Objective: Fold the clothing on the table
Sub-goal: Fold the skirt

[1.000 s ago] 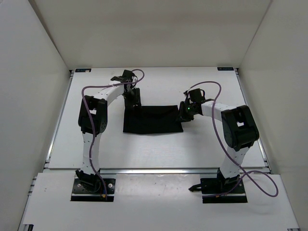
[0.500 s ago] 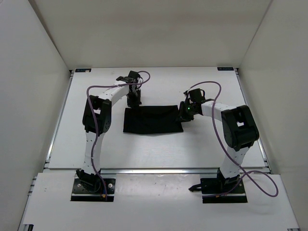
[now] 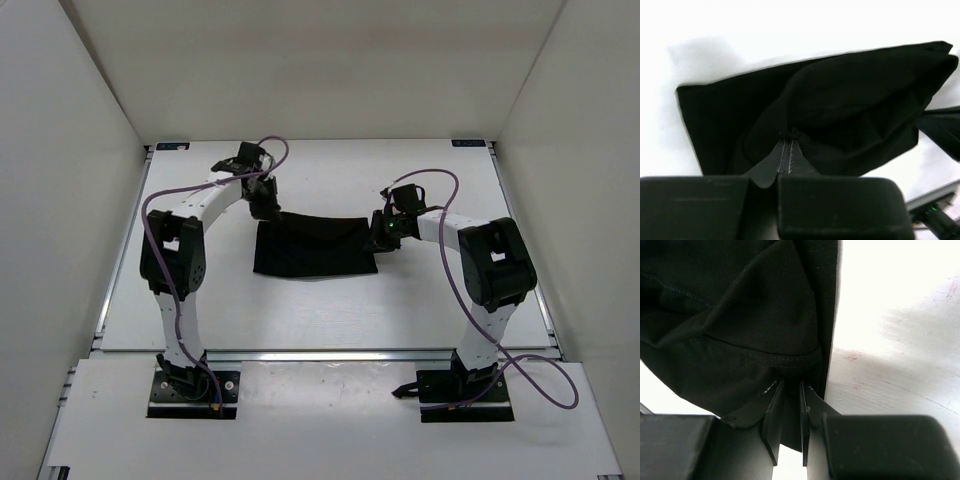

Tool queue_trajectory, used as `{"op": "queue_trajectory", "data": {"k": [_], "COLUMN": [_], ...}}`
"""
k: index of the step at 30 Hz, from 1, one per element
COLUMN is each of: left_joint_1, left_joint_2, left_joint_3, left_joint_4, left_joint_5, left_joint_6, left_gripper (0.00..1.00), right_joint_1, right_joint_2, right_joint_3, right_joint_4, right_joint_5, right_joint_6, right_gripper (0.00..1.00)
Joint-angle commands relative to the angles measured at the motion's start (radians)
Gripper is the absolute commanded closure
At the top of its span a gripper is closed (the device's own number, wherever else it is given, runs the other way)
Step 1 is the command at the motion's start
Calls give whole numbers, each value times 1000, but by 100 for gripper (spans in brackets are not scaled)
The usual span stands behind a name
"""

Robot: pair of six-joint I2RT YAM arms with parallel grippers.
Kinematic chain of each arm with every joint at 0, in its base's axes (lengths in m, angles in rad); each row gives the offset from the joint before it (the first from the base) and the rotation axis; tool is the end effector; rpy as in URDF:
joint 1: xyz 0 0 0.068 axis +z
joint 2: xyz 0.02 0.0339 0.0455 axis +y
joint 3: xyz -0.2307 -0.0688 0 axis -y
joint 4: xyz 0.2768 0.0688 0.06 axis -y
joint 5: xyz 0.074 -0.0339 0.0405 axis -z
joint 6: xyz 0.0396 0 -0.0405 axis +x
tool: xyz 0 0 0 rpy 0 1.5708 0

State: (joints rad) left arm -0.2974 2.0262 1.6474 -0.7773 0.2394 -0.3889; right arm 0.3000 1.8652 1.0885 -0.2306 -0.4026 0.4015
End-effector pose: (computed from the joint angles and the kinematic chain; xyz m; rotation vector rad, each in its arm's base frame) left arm 0.4238 -0.1397 0.1711 -0.0570 2.7867 -0.5128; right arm 0.3636 0.1287 0.0897 -0.0219 2.6499 0.7701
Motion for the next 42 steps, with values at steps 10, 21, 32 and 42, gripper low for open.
{"op": "queue_trajectory", "data": {"k": [10, 21, 32, 42], "left_joint_1": [119, 127, 133, 138], "left_joint_2": [-133, -101, -90, -84], "left_joint_3": [-302, -290, -293, -301], "left_joint_4": [285, 335, 351, 351], "left_joint_5": [230, 317, 347, 359], "left_joint_6": [-129, -171, -183, -185], "left_gripper": [100, 100, 100, 100], "right_joint_1": [28, 1, -48, -45], "right_joint_2": [-3, 58, 126, 170], "right_joint_3": [-42, 198, 277, 294], "right_joint_4": [13, 1, 34, 86], "right_joint_5": [84, 70, 16, -48], "right_joint_6": [-44, -75, -115, -148], "right_gripper": [84, 67, 61, 67]}}
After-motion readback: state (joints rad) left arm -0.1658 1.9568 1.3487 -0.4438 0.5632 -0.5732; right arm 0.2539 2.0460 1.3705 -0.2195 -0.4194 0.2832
